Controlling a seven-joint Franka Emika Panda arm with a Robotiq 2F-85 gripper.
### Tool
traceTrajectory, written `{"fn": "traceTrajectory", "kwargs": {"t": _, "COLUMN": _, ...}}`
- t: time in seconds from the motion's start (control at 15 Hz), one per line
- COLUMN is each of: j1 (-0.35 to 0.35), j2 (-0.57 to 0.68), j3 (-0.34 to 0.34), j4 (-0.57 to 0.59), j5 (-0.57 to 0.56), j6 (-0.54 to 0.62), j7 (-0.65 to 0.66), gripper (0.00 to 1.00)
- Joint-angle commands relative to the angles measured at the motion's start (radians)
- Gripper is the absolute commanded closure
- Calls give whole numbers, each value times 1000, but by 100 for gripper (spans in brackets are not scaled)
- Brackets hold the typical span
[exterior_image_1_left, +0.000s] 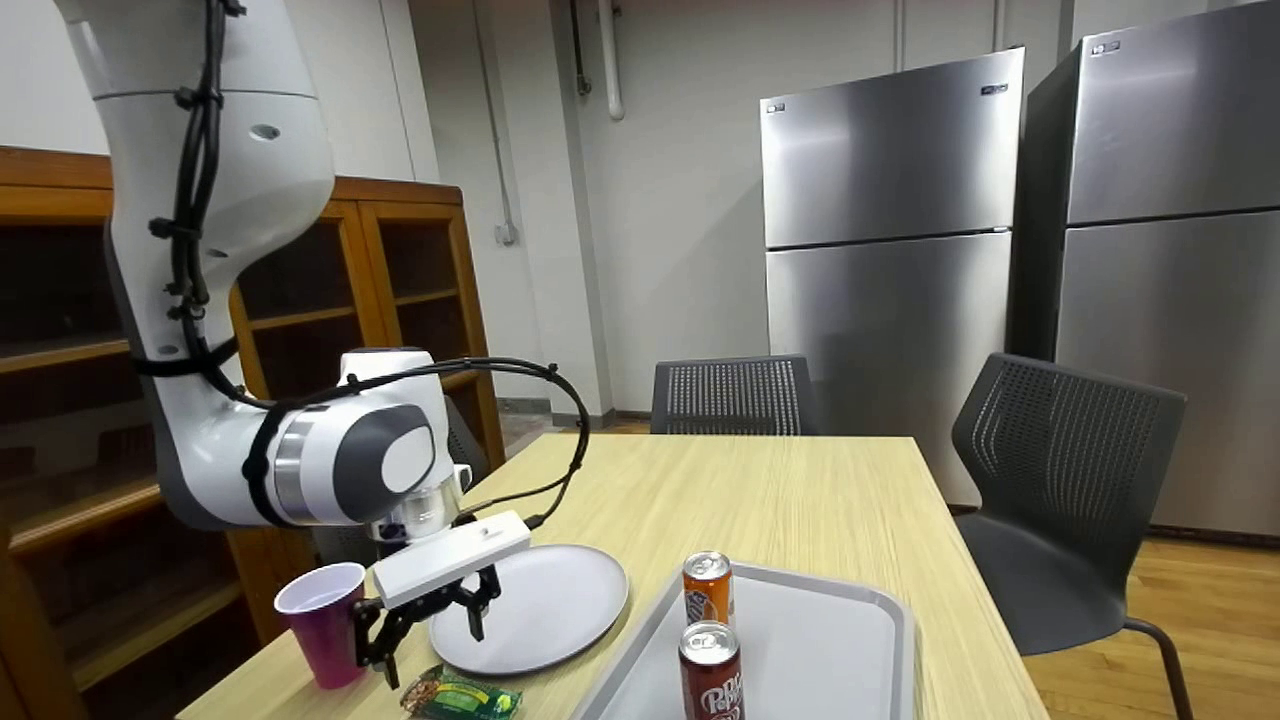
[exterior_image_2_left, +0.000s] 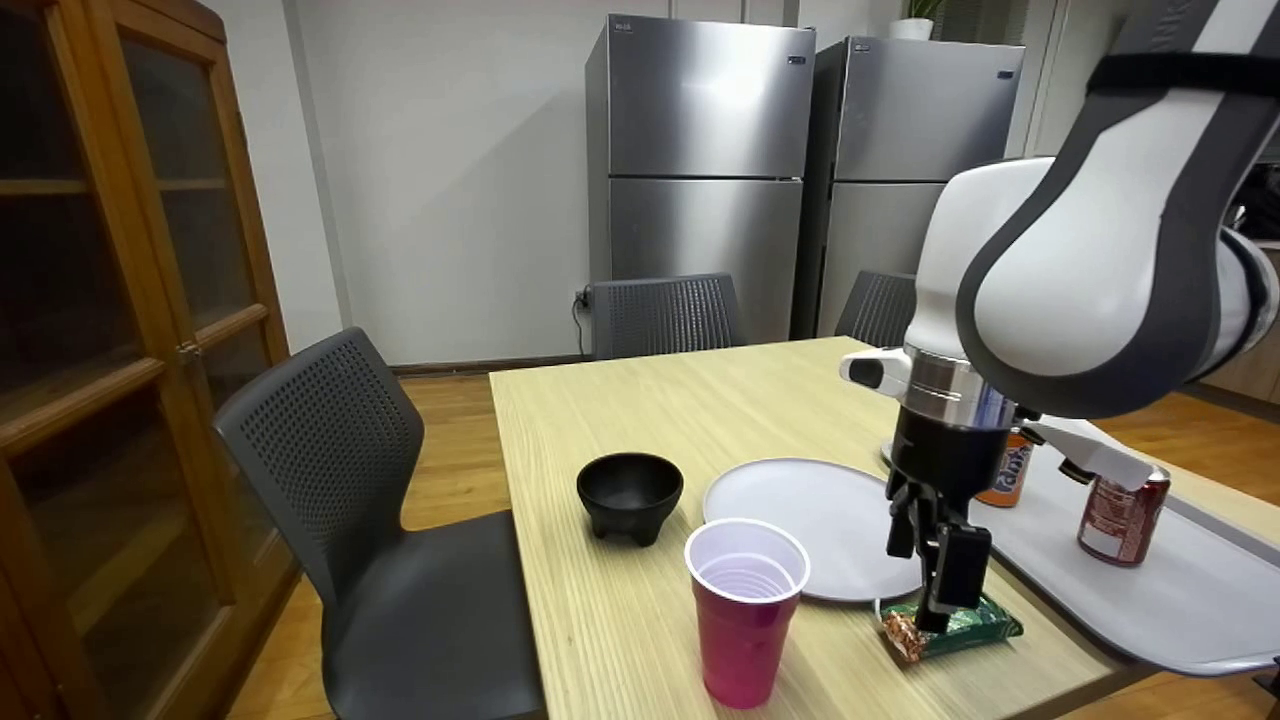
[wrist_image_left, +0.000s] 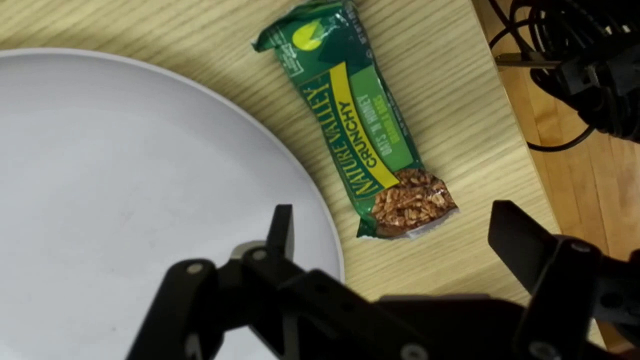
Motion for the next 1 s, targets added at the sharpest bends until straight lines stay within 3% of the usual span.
{"fn": "traceTrajectory", "kwargs": {"t": 0.0, "j1": -37, "j2": -86, "j3": 59, "j4": -19, "j5": 81, "j6": -32, "j7": -48, "gripper": 0}}
{"fn": "traceTrajectory", "kwargs": {"t": 0.27, "j1": -59, "j2": -134, "j3": 85, "j4": -18, "j5": 111, "j6": -55, "j7": -42, "gripper": 0}}
{"fn": "traceTrajectory", "kwargs": {"t": 0.33, "j1": 13, "j2": -71, "j3": 15, "j4": 1, "j5": 100, "j6": -15, "j7": -24, "gripper": 0}}
{"fn": "traceTrajectory", "kwargs": {"t": 0.93, "j1": 20, "j2": -92, "j3": 8, "j4": -1, "j5": 109, "j6": -23, "j7": -26, "gripper": 0}}
